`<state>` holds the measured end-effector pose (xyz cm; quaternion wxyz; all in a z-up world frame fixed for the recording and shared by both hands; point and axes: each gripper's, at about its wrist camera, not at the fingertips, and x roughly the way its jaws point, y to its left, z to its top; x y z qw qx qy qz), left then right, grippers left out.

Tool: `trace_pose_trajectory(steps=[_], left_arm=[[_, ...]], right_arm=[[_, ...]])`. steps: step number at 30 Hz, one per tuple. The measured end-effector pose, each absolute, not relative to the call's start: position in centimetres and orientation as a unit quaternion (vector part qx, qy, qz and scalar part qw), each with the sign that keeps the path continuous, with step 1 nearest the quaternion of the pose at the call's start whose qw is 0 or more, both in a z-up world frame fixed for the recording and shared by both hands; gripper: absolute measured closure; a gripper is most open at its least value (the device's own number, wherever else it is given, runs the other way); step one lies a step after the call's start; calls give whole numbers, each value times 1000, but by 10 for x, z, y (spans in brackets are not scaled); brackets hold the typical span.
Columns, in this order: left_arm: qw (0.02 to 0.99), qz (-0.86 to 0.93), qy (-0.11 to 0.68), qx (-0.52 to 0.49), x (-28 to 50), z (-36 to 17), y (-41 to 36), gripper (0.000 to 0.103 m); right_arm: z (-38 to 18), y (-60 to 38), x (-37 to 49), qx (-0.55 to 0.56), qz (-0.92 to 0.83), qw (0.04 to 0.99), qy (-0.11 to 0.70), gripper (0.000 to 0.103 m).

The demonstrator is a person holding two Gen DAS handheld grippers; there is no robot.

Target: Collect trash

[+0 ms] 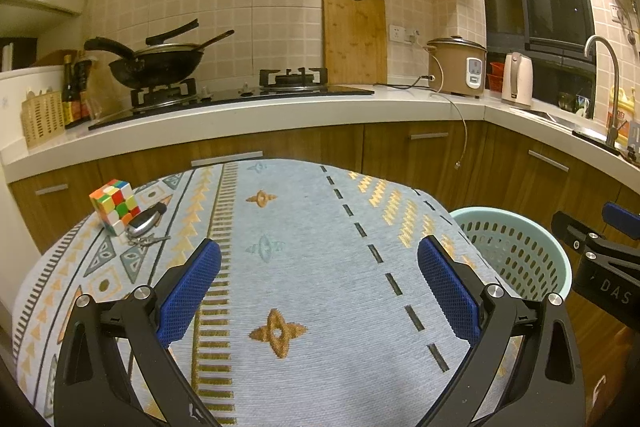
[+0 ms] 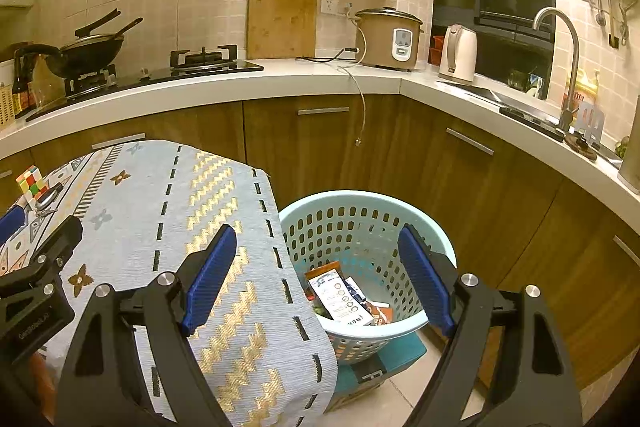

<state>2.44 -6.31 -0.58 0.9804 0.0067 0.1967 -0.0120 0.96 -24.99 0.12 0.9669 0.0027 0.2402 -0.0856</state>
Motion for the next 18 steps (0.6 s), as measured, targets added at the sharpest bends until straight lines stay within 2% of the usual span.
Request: trace_pose_trajectory(steps=[18], left_arm=[[981,-14,196,7,25,-5,-63,8]], right_arm=[[0,-251,9,4,-84,967,240,24]])
